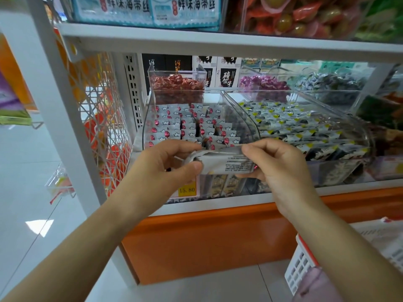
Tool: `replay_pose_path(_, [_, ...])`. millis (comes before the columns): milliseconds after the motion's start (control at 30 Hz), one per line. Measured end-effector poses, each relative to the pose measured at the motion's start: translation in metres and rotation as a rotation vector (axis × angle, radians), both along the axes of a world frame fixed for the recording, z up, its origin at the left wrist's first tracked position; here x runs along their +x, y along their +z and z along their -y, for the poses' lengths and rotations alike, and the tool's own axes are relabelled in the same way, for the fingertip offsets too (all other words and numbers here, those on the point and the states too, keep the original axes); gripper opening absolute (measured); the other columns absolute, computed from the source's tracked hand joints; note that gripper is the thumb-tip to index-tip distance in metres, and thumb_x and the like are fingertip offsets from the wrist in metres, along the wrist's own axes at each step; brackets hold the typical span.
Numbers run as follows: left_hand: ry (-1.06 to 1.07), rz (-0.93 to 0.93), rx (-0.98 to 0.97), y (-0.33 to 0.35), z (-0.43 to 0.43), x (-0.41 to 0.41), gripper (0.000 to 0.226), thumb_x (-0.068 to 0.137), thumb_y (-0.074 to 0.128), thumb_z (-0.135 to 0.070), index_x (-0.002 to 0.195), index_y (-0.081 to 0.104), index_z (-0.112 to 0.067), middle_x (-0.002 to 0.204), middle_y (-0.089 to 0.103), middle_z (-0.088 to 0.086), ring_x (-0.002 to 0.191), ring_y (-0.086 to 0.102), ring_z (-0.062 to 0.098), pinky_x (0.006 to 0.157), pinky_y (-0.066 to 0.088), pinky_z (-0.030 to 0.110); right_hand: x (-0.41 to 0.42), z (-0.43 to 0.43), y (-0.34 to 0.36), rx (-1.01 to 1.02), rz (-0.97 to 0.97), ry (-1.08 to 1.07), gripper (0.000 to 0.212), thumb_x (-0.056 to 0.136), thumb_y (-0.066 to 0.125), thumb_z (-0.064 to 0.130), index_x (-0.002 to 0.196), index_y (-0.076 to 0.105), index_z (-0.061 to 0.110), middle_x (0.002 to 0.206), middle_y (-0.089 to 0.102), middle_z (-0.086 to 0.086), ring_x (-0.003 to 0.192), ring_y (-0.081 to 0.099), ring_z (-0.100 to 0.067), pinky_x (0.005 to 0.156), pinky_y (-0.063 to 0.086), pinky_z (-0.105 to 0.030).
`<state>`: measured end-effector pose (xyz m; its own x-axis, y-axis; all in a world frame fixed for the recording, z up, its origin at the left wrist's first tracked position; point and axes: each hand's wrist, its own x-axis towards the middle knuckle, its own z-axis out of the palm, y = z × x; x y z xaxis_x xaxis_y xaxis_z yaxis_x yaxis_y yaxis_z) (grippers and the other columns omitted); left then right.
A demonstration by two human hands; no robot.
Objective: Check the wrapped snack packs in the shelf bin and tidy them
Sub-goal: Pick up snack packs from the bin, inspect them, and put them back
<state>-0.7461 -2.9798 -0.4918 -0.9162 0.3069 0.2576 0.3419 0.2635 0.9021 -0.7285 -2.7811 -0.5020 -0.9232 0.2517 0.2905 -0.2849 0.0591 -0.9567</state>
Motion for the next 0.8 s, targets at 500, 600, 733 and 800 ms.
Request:
replay_pose_path(500, [-0.049,0.057,-0.117,0.006,0.014,-0.009,0.04,0.063,0.064,-0.05,0.071,0.07,-0.011,0.066,0.065,0.002,0.062,0.065,0.019,0.062,0.059,0.029,0.004,0.007,0.0,0.224,-0.036,0.098,0.019,0.085,0.063,0.01,0.067,0.068,0.015,0.07,0.07,-0.003,0.063,0.068,-0.016,0.051,0.056,-0.027])
replay_pose_path(600, [-0.044,0.076,-0.091,0.005,0.016,-0.011,0.037,0.067,0.065,-0.045,0.067,0.069,-0.008,0.062,0.064,0.006,0.054,0.061,0.016,0.054,0.053,0.021,0.003,0.008,-0.001,0.287,-0.042,0.079,0.016,0.083,0.065,0.015,0.068,0.069,0.017,0.072,0.07,-0.002,0.069,0.069,-0.017,0.058,0.057,-0.036])
replay_pose_path(733, [-0.013,0.023,-0.098,0.005,0.015,-0.01,0.032,0.071,0.063,-0.039,0.064,0.069,-0.008,0.054,0.064,0.0,0.044,0.057,0.007,0.047,0.047,0.013,0.003,0.009,-0.001,0.254,-0.038,0.108,0.015,0.084,0.065,0.011,0.07,0.07,0.013,0.073,0.071,-0.001,0.069,0.069,-0.014,0.053,0.057,-0.029])
replay_pose_path(800, [-0.009,0.019,-0.091,0.005,0.014,-0.009,0.029,0.07,0.061,-0.041,0.067,0.07,-0.013,0.058,0.066,-0.004,0.047,0.06,0.005,0.049,0.049,0.013,0.003,0.01,-0.001,0.223,-0.028,0.094,0.015,0.084,0.065,0.011,0.07,0.07,0.012,0.073,0.071,0.001,0.069,0.069,-0.012,0.052,0.057,-0.026])
